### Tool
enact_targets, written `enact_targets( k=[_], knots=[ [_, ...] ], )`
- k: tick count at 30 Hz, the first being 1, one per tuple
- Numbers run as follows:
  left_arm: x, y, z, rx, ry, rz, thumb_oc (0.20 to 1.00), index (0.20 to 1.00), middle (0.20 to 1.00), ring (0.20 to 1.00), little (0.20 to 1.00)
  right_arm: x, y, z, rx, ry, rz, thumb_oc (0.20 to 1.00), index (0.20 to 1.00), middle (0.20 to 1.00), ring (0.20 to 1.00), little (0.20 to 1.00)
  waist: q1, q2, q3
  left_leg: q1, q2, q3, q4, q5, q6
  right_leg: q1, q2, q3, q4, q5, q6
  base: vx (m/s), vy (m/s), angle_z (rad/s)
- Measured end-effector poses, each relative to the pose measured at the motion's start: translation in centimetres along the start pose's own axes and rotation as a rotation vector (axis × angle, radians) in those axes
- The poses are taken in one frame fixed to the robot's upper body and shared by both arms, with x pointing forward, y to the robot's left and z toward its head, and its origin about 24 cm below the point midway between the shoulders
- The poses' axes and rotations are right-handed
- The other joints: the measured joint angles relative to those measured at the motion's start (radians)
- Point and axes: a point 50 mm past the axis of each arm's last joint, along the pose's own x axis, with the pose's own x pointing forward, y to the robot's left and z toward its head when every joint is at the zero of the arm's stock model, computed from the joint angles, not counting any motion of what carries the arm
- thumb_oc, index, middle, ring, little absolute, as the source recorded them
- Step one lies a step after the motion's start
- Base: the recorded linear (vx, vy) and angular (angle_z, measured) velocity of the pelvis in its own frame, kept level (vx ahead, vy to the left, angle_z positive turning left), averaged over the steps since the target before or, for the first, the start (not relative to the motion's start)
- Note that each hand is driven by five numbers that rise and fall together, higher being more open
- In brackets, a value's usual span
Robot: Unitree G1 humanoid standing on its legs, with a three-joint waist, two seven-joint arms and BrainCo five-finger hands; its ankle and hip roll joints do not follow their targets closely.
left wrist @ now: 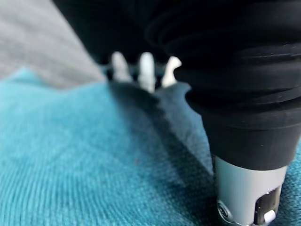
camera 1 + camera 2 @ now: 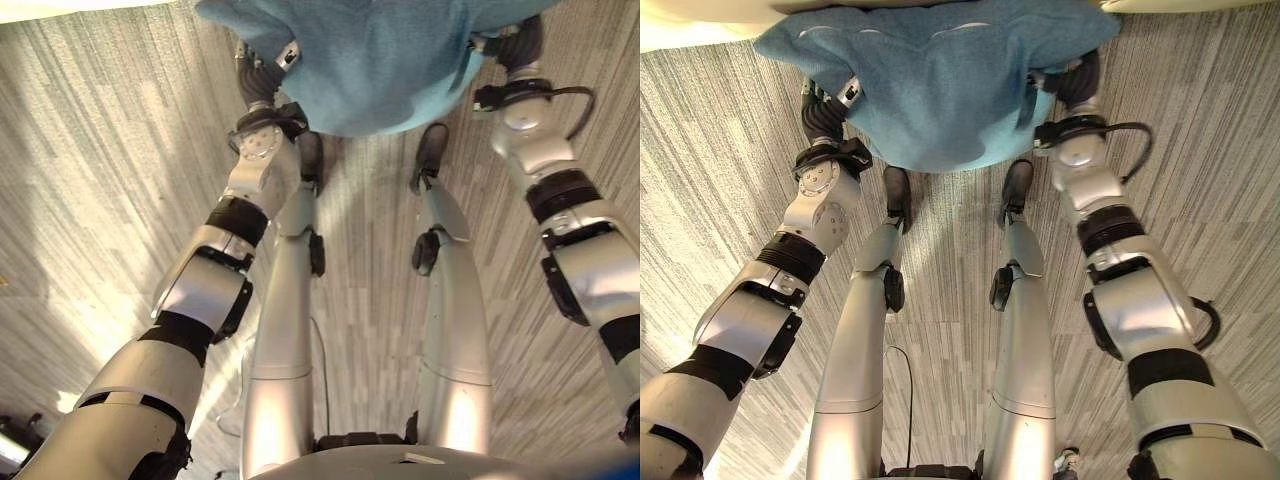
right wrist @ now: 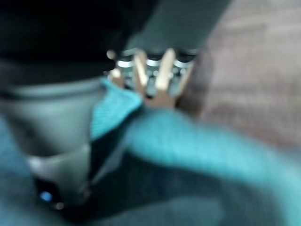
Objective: Pick up all the scattered cushions and arrange them neatly on the sofa.
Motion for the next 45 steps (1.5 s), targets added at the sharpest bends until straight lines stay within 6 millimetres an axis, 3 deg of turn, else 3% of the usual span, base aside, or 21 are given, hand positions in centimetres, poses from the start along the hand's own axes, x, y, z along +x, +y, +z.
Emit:
enact_targets(
  k=[1, 2, 3, 5, 11, 16, 18, 21, 24, 29, 31, 35, 45],
  knots=[
    [0.0, -0.1, 0.0, -0.008, 0.0, -0.001, 0.573, 0.573, 0.573, 0.573, 0.573, 0.0, 0.0, 0.0, 0.026, 0.01, 0.002, 0.827, 0.827, 0.827, 0.827, 0.827, 0.001, 0.0, 0.0, 0.001, 0.0, 0.001, 0.0, 0.001, 0.0, 0.0, 0.0, 0.001, 0.0, 0.002, 0.0, 0.0, 0.0, 0.0],
    [-0.1, -0.3, -0.1, -0.015, 0.0, -0.005, 0.278, 0.278, 0.278, 0.278, 0.278, 0.0, 0.1, -0.1, 0.055, 0.02, 0.013, 0.495, 0.495, 0.495, 0.495, 0.495, 0.001, 0.0, 0.0, 0.003, 0.0, 0.003, -0.001, 0.001, 0.0, 0.001, 0.001, 0.003, 0.001, 0.003, 0.0, 0.0, 0.0, 0.0],
    [-0.2, -0.3, -0.2, -0.028, 0.007, -0.006, 0.2, 0.2, 0.2, 0.2, 0.2, -0.1, 0.5, -0.1, 0.095, 0.032, 0.033, 0.206, 0.206, 0.206, 0.206, 0.206, 0.0, 0.0, 0.0, 0.009, 0.0, 0.004, -0.006, 0.003, 0.0, 0.004, 0.001, 0.005, 0.001, 0.004, 0.0, 0.0, 0.0, 0.0],
    [-0.3, 0.0, -0.8, -0.054, 0.032, 0.01, 0.2, 0.2, 0.2, 0.2, 0.2, -0.4, 1.4, -0.5, 0.166, 0.066, 0.052, 0.2, 0.2, 0.2, 0.2, 0.2, -0.002, 0.0, 0.0, 0.034, -0.001, 0.007, -0.023, 0.011, -0.002, 0.022, 0.001, 0.009, -0.005, 0.006, -0.001, 0.0, -0.003, 0.02],
    [-0.4, 1.4, -1.3, -0.144, 0.062, 0.072, 0.2, 0.2, 0.2, 0.2, 0.2, -1.5, 1.4, -2.3, 0.316, 0.133, 0.069, 0.2, 0.2, 0.2, 0.2, 0.2, 0.0, 0.0, 0.0, 0.1, 0.006, 0.005, -0.066, 0.028, -0.01, 0.083, 0.011, 0.007, -0.035, 0.015, -0.01, -0.01, -0.001, -0.01],
    [-2.7, 2.7, -3.3, -0.186, 0.088, 0.041, 0.2, 0.2, 0.2, 0.2, 0.2, -3.5, 1.0, -4.2, 0.335, 0.129, 0.112, 0.2, 0.2, 0.2, 0.2, 0.2, -0.008, 0.001, -0.029, 0.182, 0.009, -0.001, -0.128, 0.046, -0.013, 0.159, 0.011, -0.009, -0.074, 0.017, -0.01, -0.02, -0.027, 0.02],
    [-4.3, 5.0, -5.9, -0.143, 0.158, 0.084, 0.2, 0.2, 0.2, 0.2, 0.2, -5.6, 1.1, -6.9, 0.281, 0.184, 0.131, 0.2, 0.2, 0.2, 0.2, 0.2, -0.008, 0.003, -0.039, 0.307, 0.009, -0.017, -0.174, 0.053, -0.021, 0.283, 0.013, -0.025, -0.105, 0.017, -0.012, -0.05, -0.071, 0.04],
    [-6.4, 6.2, -6.9, -0.072, 0.153, 0.005, 0.2, 0.2, 0.2, 0.2, 0.2, -8.5, 0.7, -8.5, 0.252, 0.173, 0.176, 0.2, 0.2, 0.2, 0.2, 0.2, -0.009, 0.002, -0.073, 0.368, 0.01, -0.045, -0.187, 0.047, -0.029, 0.35, 0.015, -0.043, -0.105, -0.008, -0.005, -0.02, -0.041, 0.1],
    [-6.9, 6.4, -7.1, -0.014, 0.15, -0.031, 0.2, 0.2, 0.2, 0.2, 0.2, -9.1, 0.3, -9.3, 0.274, 0.197, 0.15, 0.2, 0.2, 0.2, 0.2, 0.2, -0.002, 0.001, -0.099, 0.399, 0.009, -0.05, -0.197, 0.039, -0.035, 0.376, 0.016, -0.046, -0.101, -0.024, -0.002, -0.02, -0.037, 0.05],
    [-11.0, 9.8, -9.5, 0.008, 0.229, 0.009, 0.2, 0.2, 0.2, 0.2, 0.2, -14.0, 0.9, -12.7, 0.321, 0.314, 0.147, 0.2, 0.2, 0.2, 0.2, 0.2, 0.006, 0.01, -0.087, 0.663, 0.011, -0.06, -0.298, 0.04, -0.037, 0.625, 0.016, -0.067, -0.155, -0.05, -0.006, 0.02, -0.024, 0.03],
    [-13.9, 11.3, -11.6, 0.018, 0.309, 0.043, 0.2, 0.2, 0.2, 0.2, 0.2, -17.2, 1.2, -14.4, 0.324, 0.376, 0.172, 0.2, 0.2, 0.2, 0.2, 0.2, 0.017, 0.029, -0.146, 0.784, 0.011, -0.08, -0.353, 0.036, -0.043, 0.755, 0.018, -0.095, -0.209, -0.067, -0.004, 0.13, -0.036, 0.13],
    [-17.0, 13.6, -12.1, 0.062, 0.352, 0.04, 0.2, 0.2, 0.2, 0.2, 0.2, -19.8, 0.7, -15.3, 0.252, 0.401, 0.24, 0.2, 0.2, 0.2, 0.2, 0.2, 0.02, 0.037, -0.158, 0.989, 0.025, -0.09, -0.439, 0.047, -0.035, 0.982, 0.034, -0.13, -0.311, -0.059, -0.005, 0.13, -0.027, 0.1],
    [-19.2, 15.4, -12.8, 0.149, 0.432, -0.026, 0.2, 0.2, 0.2, 0.2, 0.2, -22.1, -0.5, -16.6, 0.232, 0.46, 0.253, 0.2, 0.2, 0.2, 0.2, 0.2, 0.045, 0.045, -0.229, 1.244, 0.027, -0.104, -0.563, 0.038, -0.031, 1.314, 0.047, -0.17, -0.571, 0.003, 0.014, 0.14, 0.036, 0.03]
  ],
)
